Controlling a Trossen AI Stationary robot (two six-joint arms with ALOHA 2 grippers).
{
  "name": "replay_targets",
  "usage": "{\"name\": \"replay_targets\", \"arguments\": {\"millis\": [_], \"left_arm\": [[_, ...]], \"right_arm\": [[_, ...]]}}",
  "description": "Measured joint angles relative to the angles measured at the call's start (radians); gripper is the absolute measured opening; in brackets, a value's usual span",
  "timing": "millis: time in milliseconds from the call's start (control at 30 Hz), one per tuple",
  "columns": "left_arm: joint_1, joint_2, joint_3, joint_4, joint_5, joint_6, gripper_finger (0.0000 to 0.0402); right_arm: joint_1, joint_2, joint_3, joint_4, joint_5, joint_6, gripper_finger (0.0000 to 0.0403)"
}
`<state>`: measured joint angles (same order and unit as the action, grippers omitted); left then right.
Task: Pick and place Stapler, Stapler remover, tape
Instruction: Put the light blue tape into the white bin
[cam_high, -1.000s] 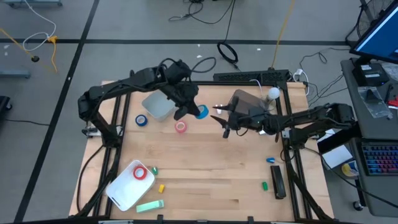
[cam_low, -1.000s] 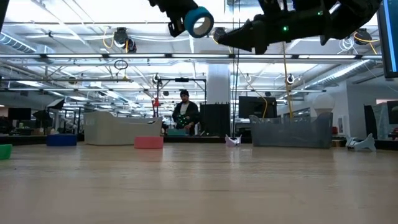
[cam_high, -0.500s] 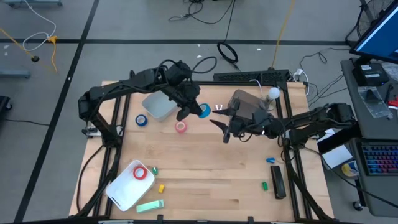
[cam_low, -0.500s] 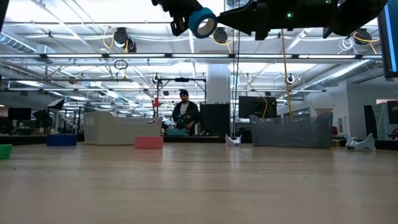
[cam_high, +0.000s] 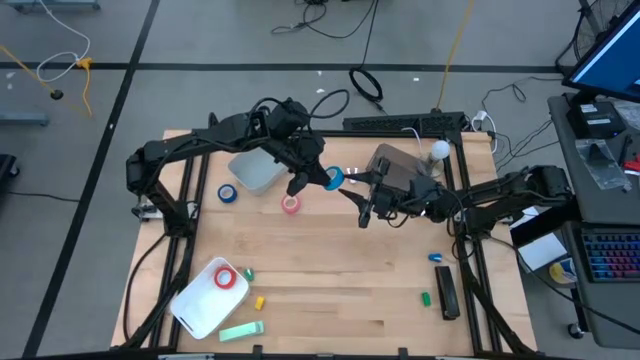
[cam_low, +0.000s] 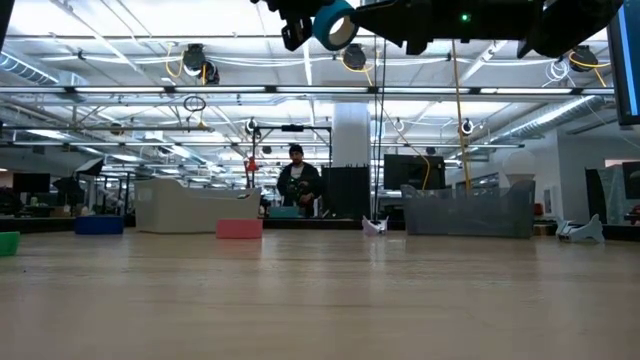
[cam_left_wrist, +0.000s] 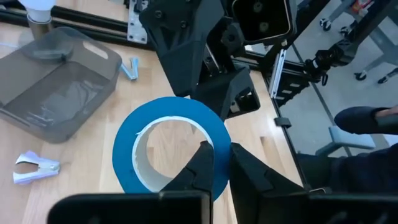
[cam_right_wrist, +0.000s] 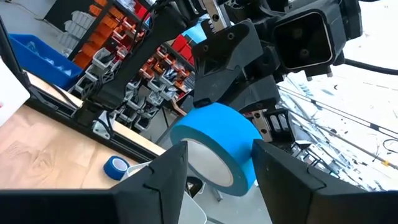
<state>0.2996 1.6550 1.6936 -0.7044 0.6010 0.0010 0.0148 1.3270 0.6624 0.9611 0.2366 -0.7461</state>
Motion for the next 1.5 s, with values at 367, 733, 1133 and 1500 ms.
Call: {"name": "replay_targets", "arguments": {"millis": [367, 733, 1133, 1500], "left_arm": [[-0.043, 0.0, 0.0, 0.027, -0.008, -0.006, 0.0027], [-0.061, 0.0, 0.0, 0.064, 0.009, -0.023, 0.003], [-0.076, 0.009, 0.001, 0.067, 0.0, -0.022, 0.0034], [-0.07, 0.016, 0.001, 0.063, 0.0, -0.01, 0.0034]], "right_arm": [[0.001, 0.0, 0.0, 0.037, 0.001, -0.033, 0.0171], [-0.002, 0.001, 0.0, 0.037, 0.082, -0.058, 0.0171], [-0.001, 0.002, -0.001, 0.085, 0.073, -0.063, 0.0144], [0.004, 0.002, -0.002, 0.083, 0.053, -0.028, 0.0061]]}}
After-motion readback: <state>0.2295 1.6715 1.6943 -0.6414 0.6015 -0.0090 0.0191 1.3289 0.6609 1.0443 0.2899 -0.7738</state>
